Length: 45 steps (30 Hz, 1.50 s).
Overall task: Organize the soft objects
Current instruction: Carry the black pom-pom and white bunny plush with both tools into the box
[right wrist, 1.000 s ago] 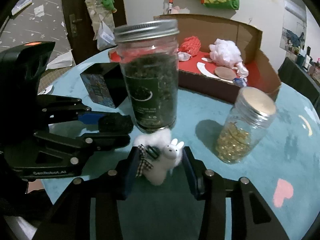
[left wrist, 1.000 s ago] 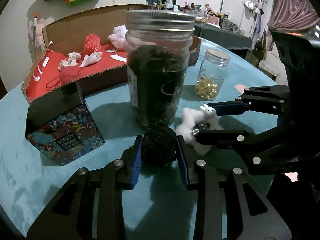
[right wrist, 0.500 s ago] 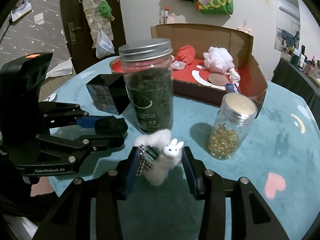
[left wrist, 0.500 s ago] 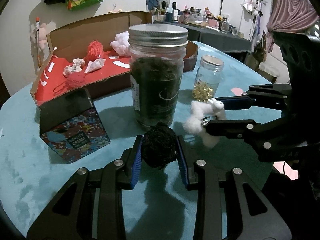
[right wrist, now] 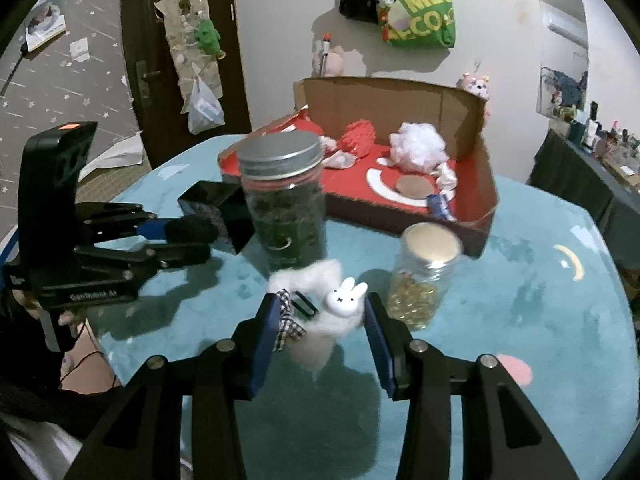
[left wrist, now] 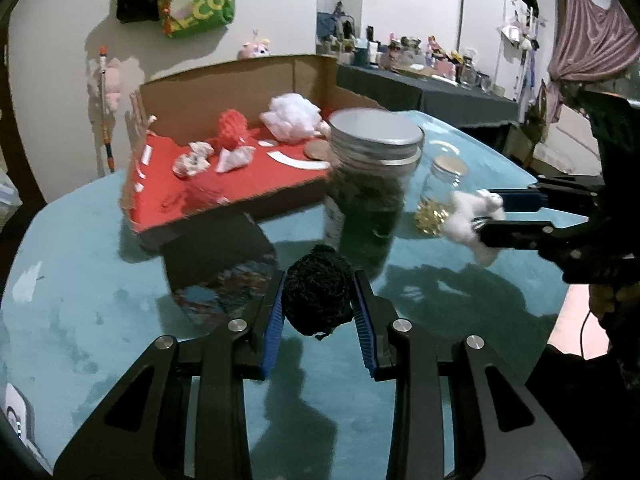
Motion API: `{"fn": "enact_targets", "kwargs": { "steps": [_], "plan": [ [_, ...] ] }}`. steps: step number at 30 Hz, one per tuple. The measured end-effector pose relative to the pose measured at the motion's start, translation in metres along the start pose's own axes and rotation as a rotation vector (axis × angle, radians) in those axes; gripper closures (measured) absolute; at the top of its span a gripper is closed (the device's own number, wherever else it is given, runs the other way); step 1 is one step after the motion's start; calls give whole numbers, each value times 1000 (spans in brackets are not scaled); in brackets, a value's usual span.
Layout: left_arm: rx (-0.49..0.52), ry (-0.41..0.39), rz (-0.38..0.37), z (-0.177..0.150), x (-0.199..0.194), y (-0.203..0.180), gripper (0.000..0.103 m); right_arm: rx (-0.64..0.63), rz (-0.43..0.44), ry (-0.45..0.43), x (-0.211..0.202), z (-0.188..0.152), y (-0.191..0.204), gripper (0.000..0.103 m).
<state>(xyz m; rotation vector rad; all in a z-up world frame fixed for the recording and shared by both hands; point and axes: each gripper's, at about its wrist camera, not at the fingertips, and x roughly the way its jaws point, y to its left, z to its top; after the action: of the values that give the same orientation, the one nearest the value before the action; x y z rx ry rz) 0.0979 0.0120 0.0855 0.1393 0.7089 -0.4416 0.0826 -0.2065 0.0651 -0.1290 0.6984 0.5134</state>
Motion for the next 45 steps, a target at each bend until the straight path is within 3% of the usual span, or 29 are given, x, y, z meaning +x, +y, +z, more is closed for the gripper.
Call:
{"fn": "enact_targets", "kwargs": {
  "steps": [14, 21, 34, 45],
  "plan": [
    [-9, -20, 40, 22, -3, 27, 73, 2, -61, -53, -26, 23, -24, 57],
    [-1, 0, 13, 39, 12, 38, 73, 0, -64, -63, -24, 39, -39, 57],
    [43, 74, -69, 71, 50, 51, 73, -13, -12, -14, 11, 75, -68, 57],
    [103, 179, -119, 108, 95, 64, 73, -21, 96, 76, 64, 114, -87, 57]
  ]
}}
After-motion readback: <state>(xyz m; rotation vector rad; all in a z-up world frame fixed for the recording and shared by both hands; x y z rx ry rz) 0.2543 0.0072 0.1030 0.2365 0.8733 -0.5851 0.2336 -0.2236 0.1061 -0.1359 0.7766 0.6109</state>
